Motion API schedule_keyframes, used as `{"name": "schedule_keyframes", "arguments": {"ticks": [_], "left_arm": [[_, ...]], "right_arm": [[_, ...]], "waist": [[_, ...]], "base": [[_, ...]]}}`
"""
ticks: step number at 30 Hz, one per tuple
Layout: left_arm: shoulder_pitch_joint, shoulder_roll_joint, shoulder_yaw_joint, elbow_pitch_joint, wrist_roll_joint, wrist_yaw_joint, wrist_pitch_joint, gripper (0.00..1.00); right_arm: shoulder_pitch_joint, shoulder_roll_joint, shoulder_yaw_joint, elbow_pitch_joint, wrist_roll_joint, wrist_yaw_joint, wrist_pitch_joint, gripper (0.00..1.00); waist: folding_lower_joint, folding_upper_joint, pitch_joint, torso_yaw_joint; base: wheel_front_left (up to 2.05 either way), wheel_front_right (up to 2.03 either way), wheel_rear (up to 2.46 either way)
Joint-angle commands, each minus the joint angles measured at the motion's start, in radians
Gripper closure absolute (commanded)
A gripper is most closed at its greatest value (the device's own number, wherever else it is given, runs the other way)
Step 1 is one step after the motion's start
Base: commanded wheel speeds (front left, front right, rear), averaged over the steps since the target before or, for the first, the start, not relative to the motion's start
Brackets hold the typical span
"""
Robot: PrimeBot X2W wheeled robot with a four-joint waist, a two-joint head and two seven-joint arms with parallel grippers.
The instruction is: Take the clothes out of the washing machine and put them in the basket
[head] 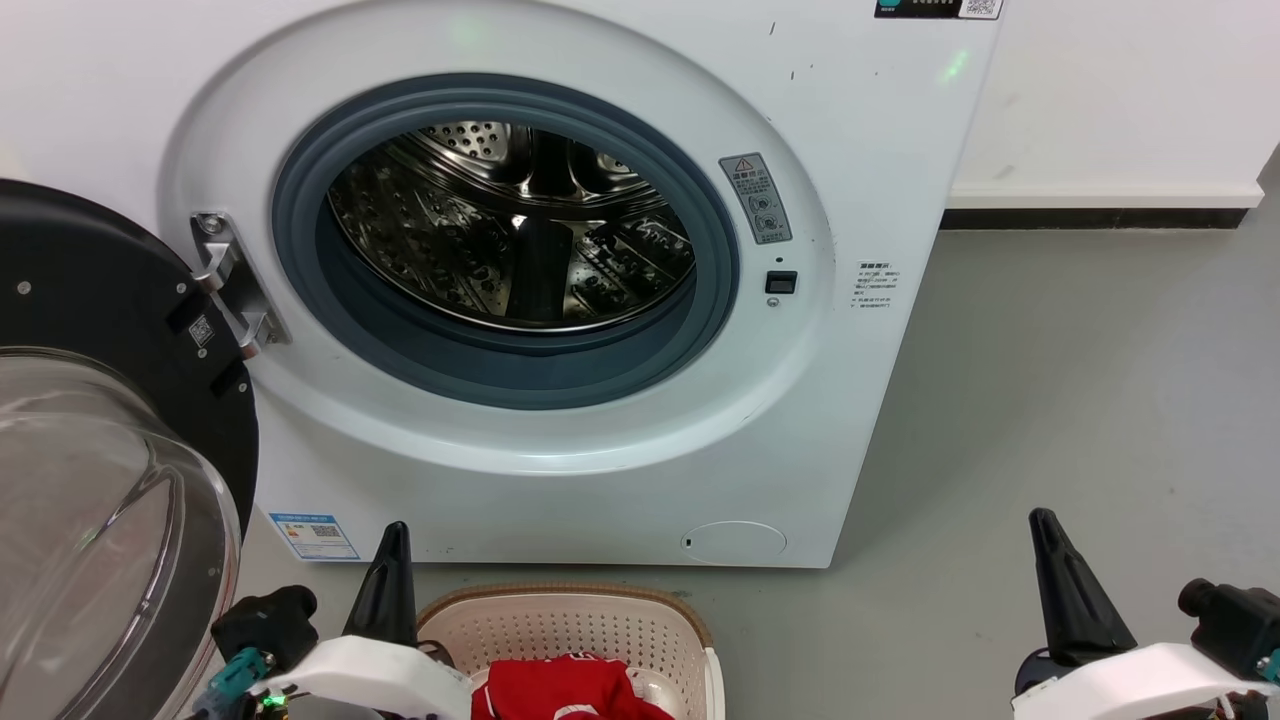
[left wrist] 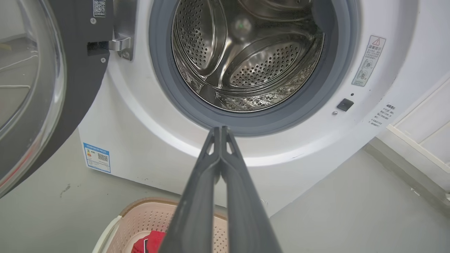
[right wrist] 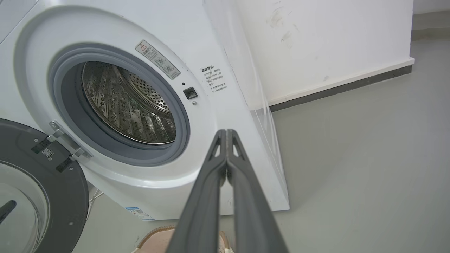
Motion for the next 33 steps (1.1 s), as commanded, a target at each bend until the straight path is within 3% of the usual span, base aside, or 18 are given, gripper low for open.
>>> {"name": "schedule_keyframes", "arguments": {"ticks": [1, 14, 15, 33], "left_arm": [[-0.03, -0.002, 0.011, -0.012, -0.036, -0.005, 0.007, 1.0], [-0.048, -0.007, 0.05, 0.001, -0.27, -0.035, 0.065, 1.0], [-0.054, -0.008, 0.061, 0.004, -0.339, -0.043, 0.082, 1.0], [-0.07, -0.013, 0.1, 0.017, -0.564, -0.072, 0.138, 1.0]], "right_arm": [[-0.032, -0.01, 0.0, -0.006, 0.04, 0.0, 0.003, 1.0], [-0.07, -0.019, -0.005, 0.04, 0.293, 0.0, 0.03, 1.0], [-0.08, -0.02, -0.008, 0.054, 0.368, 0.0, 0.039, 1.0], [-0.115, -0.024, -0.019, 0.099, 0.605, 0.0, 0.07, 1.0]], "waist": [[0.0, 0.0, 0.0, 0.0], [0.0, 0.0, 0.003, 0.0], [0.0, 0.0, 0.004, 0.0], [0.0, 0.0, 0.007, 0.0]], "base": [[0.0, 0.0, 0.0], [0.0, 0.0, 0.0], [0.0, 0.0, 0.0], [0.0, 0.0, 0.0]]}}
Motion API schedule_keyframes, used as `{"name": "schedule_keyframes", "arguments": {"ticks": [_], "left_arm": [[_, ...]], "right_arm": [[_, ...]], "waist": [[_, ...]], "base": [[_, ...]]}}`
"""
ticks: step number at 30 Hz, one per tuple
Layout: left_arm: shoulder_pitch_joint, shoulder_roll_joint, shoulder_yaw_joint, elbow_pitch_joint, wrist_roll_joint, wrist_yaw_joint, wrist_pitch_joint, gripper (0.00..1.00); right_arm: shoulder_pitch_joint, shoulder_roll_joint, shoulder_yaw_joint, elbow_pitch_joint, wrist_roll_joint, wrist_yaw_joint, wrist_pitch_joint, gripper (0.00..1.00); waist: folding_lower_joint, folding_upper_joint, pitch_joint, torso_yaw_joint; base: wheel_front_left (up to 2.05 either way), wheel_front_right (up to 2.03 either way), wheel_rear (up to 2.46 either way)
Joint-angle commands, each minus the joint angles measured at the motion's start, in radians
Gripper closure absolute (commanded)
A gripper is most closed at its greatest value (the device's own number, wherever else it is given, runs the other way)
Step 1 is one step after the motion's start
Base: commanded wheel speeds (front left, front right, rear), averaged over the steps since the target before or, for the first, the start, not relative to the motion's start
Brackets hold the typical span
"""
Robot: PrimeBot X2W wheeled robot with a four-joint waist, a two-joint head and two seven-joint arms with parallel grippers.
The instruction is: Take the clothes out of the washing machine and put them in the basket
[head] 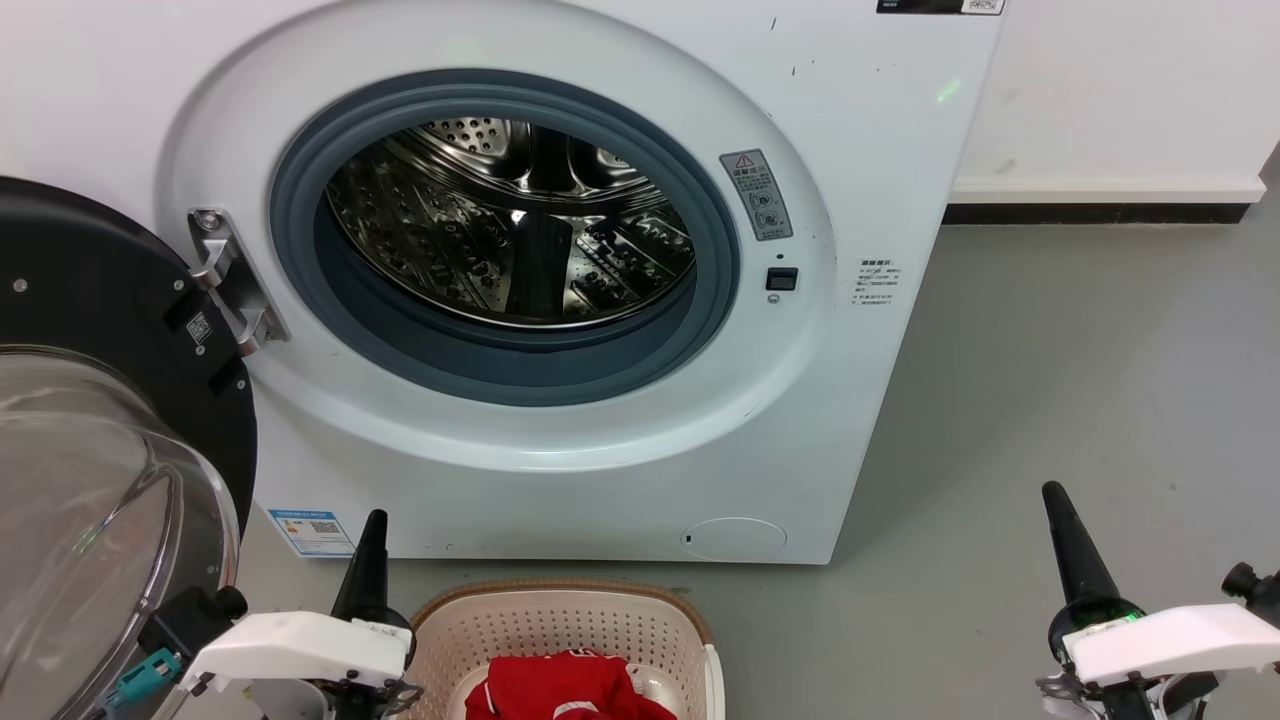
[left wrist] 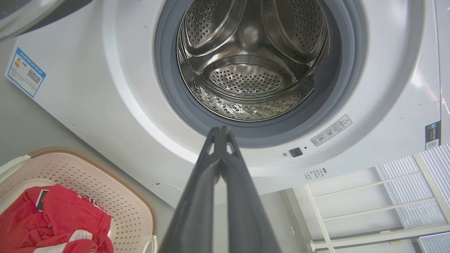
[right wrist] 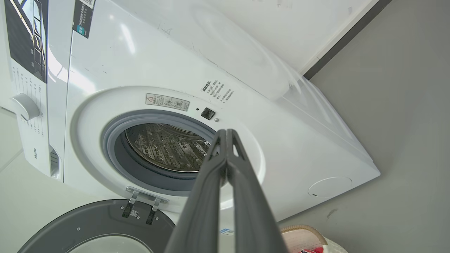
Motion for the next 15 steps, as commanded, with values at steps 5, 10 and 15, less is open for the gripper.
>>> {"name": "schedule_keyframes", "arguments": {"ticks": [5, 10, 15], "left_arm": [[-0.03, 0.001, 0.015, -0.004, -0.063, -0.012, 0.016, 1.0], [-0.032, -0.001, 0.023, -0.001, -0.116, -0.018, 0.029, 1.0], [-0.036, -0.002, 0.032, 0.003, -0.166, -0.025, 0.042, 1.0]], "right_arm": [[-0.033, -0.007, -0.005, 0.006, 0.07, 0.0, 0.009, 1.0], [-0.039, -0.007, -0.009, 0.017, 0.124, 0.0, 0.018, 1.0], [-0.047, -0.007, -0.013, 0.027, 0.176, 0.0, 0.026, 1.0]], "waist": [[-0.0001, 0.0, 0.001, 0.0], [-0.0001, 0.0, 0.002, 0.0], [-0.0001, 0.0, 0.002, 0.0]], "base": [[0.0, 0.0, 0.0], [0.0, 0.0, 0.0], [0.0, 0.0, 0.0]]}}
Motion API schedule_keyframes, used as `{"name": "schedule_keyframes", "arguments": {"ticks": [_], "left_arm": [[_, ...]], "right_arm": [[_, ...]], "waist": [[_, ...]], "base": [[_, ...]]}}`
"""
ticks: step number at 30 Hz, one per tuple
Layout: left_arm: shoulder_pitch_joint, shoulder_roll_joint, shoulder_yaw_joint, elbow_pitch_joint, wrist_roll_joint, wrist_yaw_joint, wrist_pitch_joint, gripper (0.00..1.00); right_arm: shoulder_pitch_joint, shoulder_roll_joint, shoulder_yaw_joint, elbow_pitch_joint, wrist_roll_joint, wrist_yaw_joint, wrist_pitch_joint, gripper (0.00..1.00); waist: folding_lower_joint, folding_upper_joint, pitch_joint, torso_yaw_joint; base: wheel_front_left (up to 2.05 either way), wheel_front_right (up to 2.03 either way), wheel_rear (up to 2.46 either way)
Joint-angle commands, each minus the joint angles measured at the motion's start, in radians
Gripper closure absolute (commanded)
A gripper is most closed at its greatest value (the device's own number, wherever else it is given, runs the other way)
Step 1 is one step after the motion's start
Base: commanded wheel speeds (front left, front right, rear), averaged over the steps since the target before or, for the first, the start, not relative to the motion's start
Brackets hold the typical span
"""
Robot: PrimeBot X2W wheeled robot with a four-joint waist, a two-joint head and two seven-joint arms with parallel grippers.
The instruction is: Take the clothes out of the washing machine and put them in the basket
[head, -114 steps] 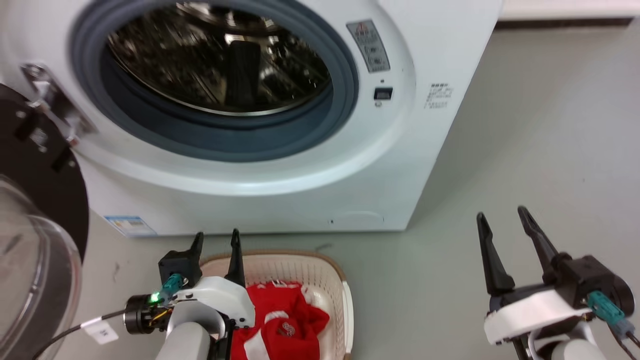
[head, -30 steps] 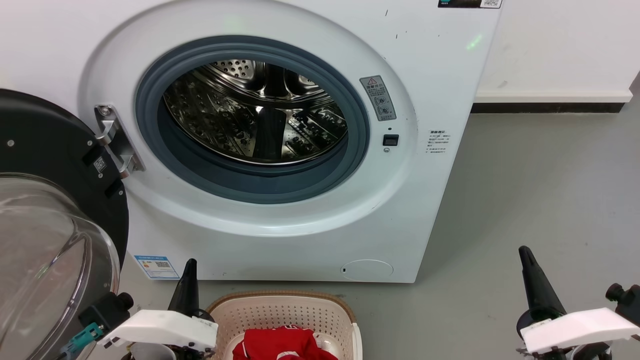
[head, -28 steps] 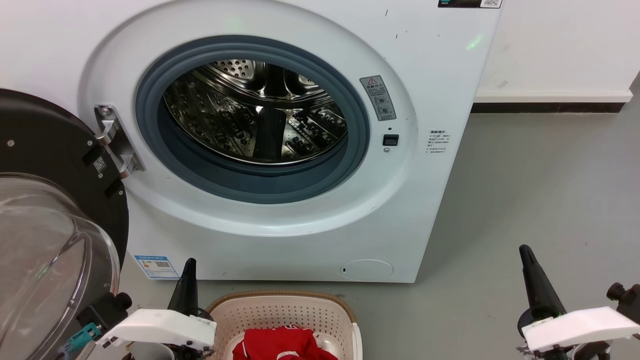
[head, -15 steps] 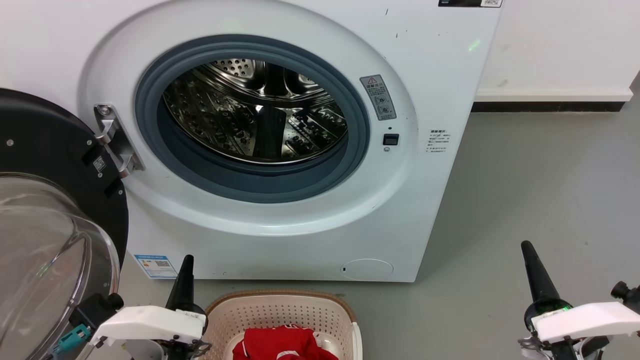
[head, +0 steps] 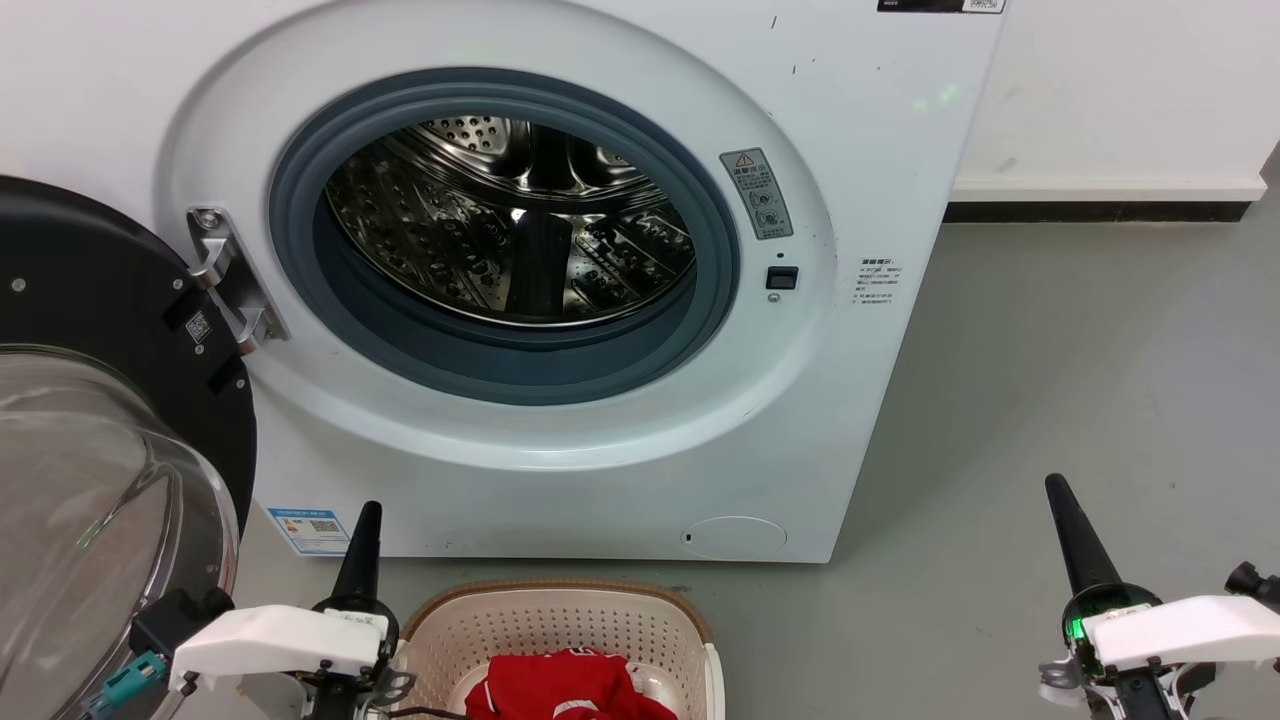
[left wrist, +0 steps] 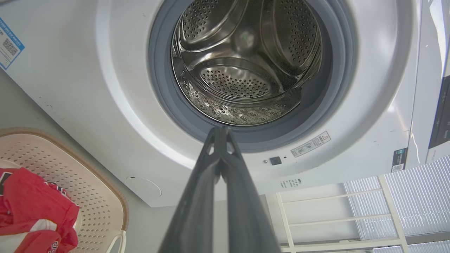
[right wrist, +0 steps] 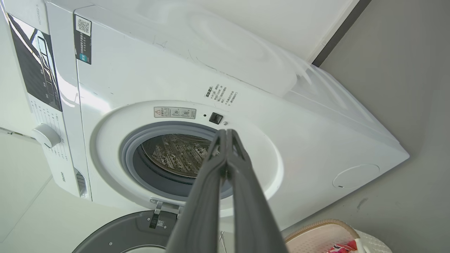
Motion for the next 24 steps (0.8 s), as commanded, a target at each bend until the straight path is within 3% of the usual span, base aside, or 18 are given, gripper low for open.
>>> {"name": "schedule_keyframes", "arguments": {"ticks": [1, 24], "left_arm": [[-0.021, 0.001, 0.006, -0.004, -0.02, -0.007, 0.004, 1.0], [-0.035, -0.005, 0.043, 0.009, -0.234, -0.033, 0.059, 1.0]], "right_arm": [[-0.022, -0.006, -0.003, -0.001, 0.021, 0.0, 0.004, 1.0], [-0.057, -0.002, -0.022, 0.044, 0.24, 0.0, 0.041, 1.0]], "waist": [[-0.0001, 0.0, 0.0, 0.0], [-0.0001, 0.0, 0.004, 0.0]], "base": [[0.0, 0.0, 0.0], [0.0, 0.0, 0.0]]}}
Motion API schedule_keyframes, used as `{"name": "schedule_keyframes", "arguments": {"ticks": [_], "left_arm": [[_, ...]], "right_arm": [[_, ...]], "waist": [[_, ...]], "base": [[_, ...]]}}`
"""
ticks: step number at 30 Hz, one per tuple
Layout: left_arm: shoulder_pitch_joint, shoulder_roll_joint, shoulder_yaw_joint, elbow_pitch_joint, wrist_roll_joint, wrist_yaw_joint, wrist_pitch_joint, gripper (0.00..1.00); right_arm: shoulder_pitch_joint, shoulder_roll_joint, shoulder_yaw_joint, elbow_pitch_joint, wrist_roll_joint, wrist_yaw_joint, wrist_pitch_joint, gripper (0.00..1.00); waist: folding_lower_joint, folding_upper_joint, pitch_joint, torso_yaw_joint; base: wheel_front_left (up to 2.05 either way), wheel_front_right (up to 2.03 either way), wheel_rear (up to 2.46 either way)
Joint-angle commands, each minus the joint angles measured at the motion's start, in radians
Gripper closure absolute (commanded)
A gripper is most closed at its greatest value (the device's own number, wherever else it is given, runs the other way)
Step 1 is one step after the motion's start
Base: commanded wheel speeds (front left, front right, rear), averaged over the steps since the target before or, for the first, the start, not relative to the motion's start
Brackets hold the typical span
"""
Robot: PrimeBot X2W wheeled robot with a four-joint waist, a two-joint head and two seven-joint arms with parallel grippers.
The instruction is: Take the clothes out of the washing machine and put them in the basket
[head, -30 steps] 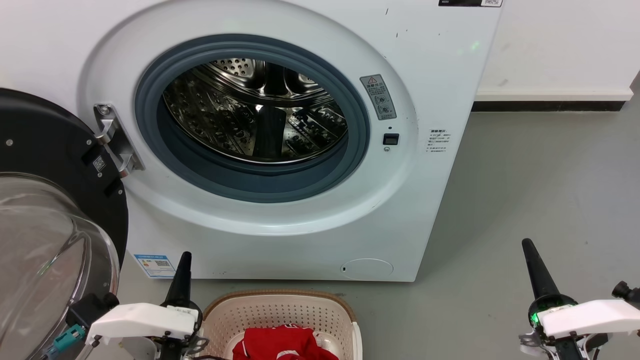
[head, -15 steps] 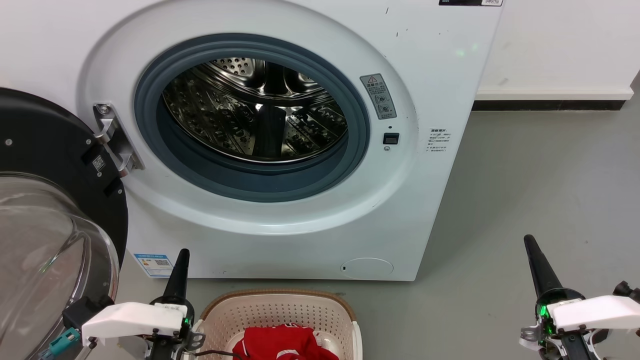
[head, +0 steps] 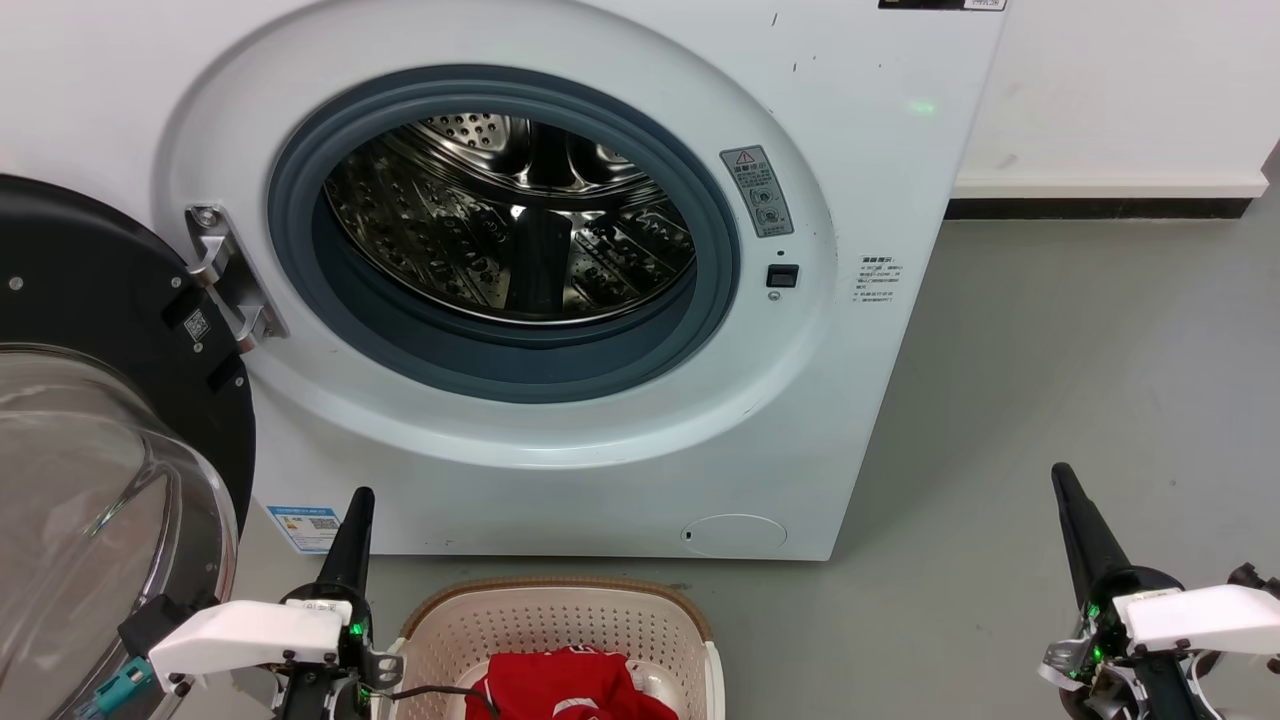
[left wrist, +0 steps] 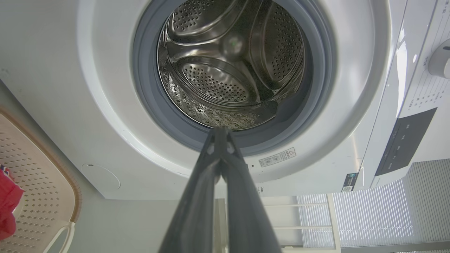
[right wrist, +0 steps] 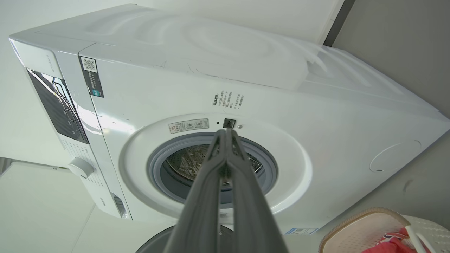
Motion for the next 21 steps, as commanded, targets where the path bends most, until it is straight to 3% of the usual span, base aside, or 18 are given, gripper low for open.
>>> {"name": "schedule_keyframes", "arguments": {"ticks": [1, 21], "left_arm": [[-0.015, 0.0, 0.007, 0.0, -0.018, -0.005, 0.004, 1.0], [-0.023, -0.004, 0.032, 0.009, -0.167, -0.025, 0.043, 1.0]], "right_arm": [[-0.023, -0.002, -0.003, 0.003, 0.019, 0.0, 0.004, 1.0], [-0.046, 0.003, -0.019, 0.035, 0.171, 0.0, 0.033, 1.0]], "waist": [[-0.0001, 0.0, 0.0, 0.0], [-0.0001, 0.0, 0.004, 0.0]], "base": [[0.0, 0.0, 0.0], [0.0, 0.0, 0.0]]}}
